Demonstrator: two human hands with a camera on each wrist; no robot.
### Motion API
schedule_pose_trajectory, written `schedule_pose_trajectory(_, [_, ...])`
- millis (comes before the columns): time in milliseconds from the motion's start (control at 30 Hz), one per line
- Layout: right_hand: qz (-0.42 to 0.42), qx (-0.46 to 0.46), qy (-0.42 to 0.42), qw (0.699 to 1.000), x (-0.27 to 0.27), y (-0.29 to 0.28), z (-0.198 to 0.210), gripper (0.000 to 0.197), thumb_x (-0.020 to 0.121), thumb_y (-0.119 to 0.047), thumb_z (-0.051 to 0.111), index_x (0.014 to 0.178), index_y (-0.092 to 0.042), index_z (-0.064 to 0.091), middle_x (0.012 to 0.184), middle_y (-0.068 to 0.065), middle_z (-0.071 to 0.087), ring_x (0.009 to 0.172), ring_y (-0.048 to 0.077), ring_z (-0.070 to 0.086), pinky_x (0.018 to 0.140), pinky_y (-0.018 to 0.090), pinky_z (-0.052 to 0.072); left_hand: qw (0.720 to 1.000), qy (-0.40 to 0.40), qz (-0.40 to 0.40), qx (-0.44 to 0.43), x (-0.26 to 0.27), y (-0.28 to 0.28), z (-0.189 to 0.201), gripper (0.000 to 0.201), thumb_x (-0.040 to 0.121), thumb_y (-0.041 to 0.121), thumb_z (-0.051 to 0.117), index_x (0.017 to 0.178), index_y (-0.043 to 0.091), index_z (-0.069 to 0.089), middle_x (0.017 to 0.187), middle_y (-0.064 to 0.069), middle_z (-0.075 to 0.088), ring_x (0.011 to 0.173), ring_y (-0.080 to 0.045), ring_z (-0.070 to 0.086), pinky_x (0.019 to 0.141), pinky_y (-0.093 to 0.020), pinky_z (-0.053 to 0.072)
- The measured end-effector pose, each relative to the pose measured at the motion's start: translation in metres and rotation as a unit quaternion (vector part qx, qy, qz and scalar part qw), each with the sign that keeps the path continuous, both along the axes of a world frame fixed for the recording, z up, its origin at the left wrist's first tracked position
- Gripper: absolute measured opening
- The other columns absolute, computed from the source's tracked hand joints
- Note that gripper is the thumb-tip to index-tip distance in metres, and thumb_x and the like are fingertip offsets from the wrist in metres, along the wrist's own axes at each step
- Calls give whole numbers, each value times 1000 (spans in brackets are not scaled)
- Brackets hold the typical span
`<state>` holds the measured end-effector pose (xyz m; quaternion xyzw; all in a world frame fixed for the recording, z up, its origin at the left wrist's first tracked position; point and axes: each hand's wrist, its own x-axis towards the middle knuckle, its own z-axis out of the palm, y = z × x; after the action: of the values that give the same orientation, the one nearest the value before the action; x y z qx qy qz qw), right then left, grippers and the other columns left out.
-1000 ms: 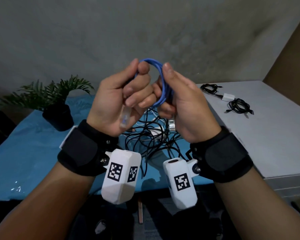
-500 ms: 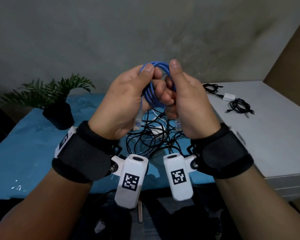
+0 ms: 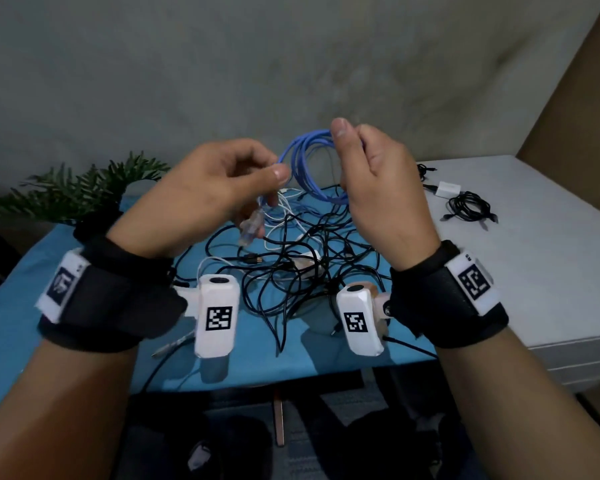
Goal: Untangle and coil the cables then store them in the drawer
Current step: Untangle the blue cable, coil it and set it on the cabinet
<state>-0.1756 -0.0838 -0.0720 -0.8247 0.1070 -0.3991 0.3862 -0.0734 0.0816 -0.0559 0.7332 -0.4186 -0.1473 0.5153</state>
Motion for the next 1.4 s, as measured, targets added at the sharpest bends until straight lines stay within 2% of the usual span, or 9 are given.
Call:
schedule_pose_trajectory(133, [2, 1, -1, 1000, 1, 1, -1, 46, 108, -42, 41, 71, -15, 42, 63, 3, 43, 58, 20, 41, 58, 47, 41, 991, 95, -57, -69, 2, 4, 0, 27, 78, 28, 74, 100, 13, 72, 84, -4, 74, 65, -20, 71, 63, -30, 59])
schedule_pose_trajectory(267, [47, 57, -5, 997, 4, 5, -2, 51, 108, -40, 42, 74, -2, 46, 66, 11, 44, 61, 24, 41, 59, 42, 40, 991, 62, -60, -103, 1, -1, -7, 17, 79, 34, 77, 95, 30, 81, 93, 6, 76, 81, -8, 67, 73, -20, 54])
schedule_pose_trajectory(433, [81, 98, 2, 992, 4, 7, -4, 44, 108, -39, 41, 74, -12, 46, 64, 1, 42, 57, 8, 39, 55, 24, 35, 987, 75, -66, -125, 2, 3, -5, 17, 76, 34, 74, 89, 27, 82, 63, 6, 57, 48, -6, 46, 48, -16, 41])
schedule_pose_trajectory(600, [85, 83, 14, 993, 5, 11, -5, 50, 108, -39, 41, 77, -1, 46, 67, 6, 41, 59, 13, 38, 55, 31, 34, 970, 124, -150, -145, 8, 12, -3, 20, 78, 24, 72, 97, 21, 79, 82, -2, 74, 72, -16, 73, 67, -23, 58])
schedule_pose_trajectory(767, [124, 120, 23, 985, 4, 12, -5, 41, 109, -39, 41, 77, -13, 47, 62, -3, 41, 52, 7, 37, 50, 21, 33, 988, 7, -48, -144, 3, 0, -6, 15, 85, 17, 79, 90, 10, 68, 77, -1, 71, 70, -14, 67, 65, -27, 56])
schedule_pose_trajectory(900, [181, 227, 34, 957, 3, 12, -3, 38, 108, -40, 41, 81, -14, 45, 57, -5, 37, 47, 10, 34, 42, 18, 29, 983, -100, 39, -147, -4, -11, -13, 29, 79, 36, 81, 92, 17, 62, 91, -6, 63, 79, -19, 57, 75, -47, 52])
schedule_pose_trajectory(1133, [191, 238, 23, 952, -3, 7, 2, 43, 108, -41, 42, 72, -19, 43, 57, -5, 35, 48, 11, 30, 43, 20, 27, 993, -56, 36, -99, 4, -16, -20, 45, 81, 43, 77, 116, 23, 59, 112, 3, 69, 105, -12, 66, 95, -38, 56])
schedule_pose_trajectory(1300, [187, 221, 28, 957, 0, 11, -1, 43, 108, -40, 42, 71, -19, 43, 53, -9, 38, 45, 7, 34, 43, 17, 30, 992, 17, -13, -126, -1, -19, -23, 14, 93, 13, 68, 101, 6, 60, 86, -8, 62, 79, -17, 63, 79, -27, 56])
schedule_pose_trajectory(1400, [170, 178, 35, 969, 5, 12, -6, 42, 107, -42, 45, 72, -19, 45, 54, -11, 41, 47, 6, 39, 46, 17, 32, 990, 7, 39, -134, 0, -24, -25, 15, 91, 9, 70, 99, 5, 58, 81, -13, 60, 75, -20, 58, 70, -33, 56])
